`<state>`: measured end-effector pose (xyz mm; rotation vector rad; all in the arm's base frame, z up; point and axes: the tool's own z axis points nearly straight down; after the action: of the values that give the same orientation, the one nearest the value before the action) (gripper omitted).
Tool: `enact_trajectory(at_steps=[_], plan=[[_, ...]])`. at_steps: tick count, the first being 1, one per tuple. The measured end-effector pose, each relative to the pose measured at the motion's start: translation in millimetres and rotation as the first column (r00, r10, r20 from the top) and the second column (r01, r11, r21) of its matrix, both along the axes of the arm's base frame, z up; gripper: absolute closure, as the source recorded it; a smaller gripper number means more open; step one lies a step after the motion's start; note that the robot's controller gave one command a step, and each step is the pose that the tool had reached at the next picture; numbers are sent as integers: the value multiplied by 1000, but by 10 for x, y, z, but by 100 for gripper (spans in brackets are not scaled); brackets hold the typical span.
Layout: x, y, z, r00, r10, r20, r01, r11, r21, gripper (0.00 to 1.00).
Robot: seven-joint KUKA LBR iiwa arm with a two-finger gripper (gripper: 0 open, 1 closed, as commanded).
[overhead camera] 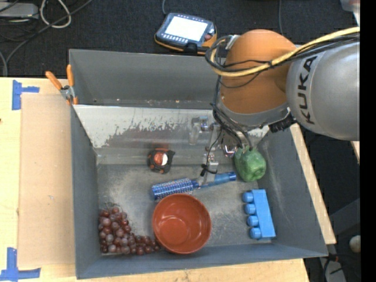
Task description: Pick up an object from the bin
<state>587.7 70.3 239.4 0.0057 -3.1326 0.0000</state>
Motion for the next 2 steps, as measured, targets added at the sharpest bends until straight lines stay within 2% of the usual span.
enact_trajectory(at_steps=[1,2], plan=[[12,-8,50,1000,-3,8,3,1000,1,0],[-102,-171,-1400,989,146,7,-146,989,1,0]])
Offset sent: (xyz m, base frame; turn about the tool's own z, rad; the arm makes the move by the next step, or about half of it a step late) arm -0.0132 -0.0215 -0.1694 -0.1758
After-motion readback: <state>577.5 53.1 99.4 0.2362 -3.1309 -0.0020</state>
